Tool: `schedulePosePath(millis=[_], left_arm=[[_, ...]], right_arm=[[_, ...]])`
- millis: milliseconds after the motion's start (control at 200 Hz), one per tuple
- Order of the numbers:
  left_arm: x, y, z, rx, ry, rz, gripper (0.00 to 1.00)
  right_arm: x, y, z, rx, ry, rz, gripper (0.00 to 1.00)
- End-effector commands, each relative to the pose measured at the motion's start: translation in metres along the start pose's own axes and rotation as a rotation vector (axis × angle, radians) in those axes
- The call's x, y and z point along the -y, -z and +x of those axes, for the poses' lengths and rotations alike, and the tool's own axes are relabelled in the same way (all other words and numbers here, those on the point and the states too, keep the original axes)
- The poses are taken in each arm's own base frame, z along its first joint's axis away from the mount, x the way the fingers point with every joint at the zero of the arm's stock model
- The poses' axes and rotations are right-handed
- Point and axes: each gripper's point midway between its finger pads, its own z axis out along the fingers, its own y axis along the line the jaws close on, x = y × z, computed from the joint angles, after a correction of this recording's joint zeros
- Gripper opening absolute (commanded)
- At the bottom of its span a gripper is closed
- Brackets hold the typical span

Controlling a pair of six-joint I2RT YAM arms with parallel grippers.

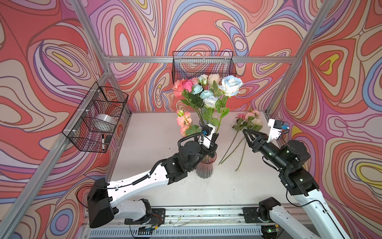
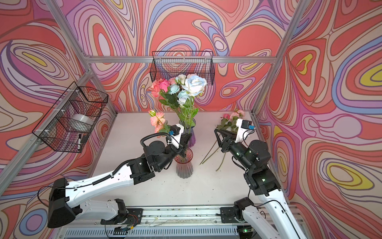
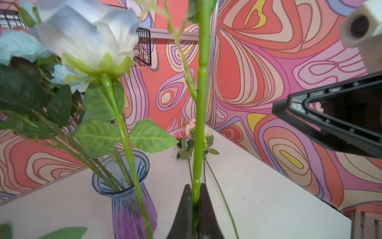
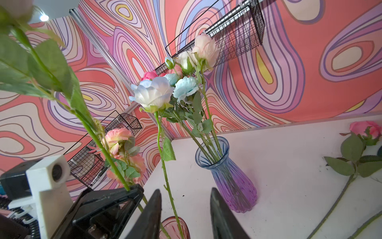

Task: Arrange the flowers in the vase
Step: 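Lower the white rose stem into the pink vase with the left gripper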

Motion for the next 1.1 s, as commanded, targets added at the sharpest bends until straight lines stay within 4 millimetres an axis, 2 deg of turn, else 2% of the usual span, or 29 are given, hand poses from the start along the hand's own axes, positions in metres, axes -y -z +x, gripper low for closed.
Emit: schedulePosePath(millis=[0,265,576,856,1092], left_arm=[[-0.007,0.003,0.018,-0.047,0.049,-0.024,0.00],[-0.011,0.008,0.052,-0.149,0.063,-0.035,0.00],[-0.018,0.020,0.063,-0.204,0.072,-0.054,0.00],[-0.028,0.031,0.082,-0.257,0.063,-0.090,0.06],[-0.027,0.032,0.094,-0.306,0.065,-0.090,0.11]], right_arm=[[0.008,-0.002,0.008,-0.015,0.012,0.026,0.40],[0.013,-0.005,0.012,-0.024,0.005,0.045,0.39],[0.018,-0.001,0.013,-0.042,0.014,0.083,0.40],[0.030,-0.001,0.014,-0.048,0.030,0.151,0.40],[0.036,-0.004,0.016,-0.064,0.039,0.183,0.40]])
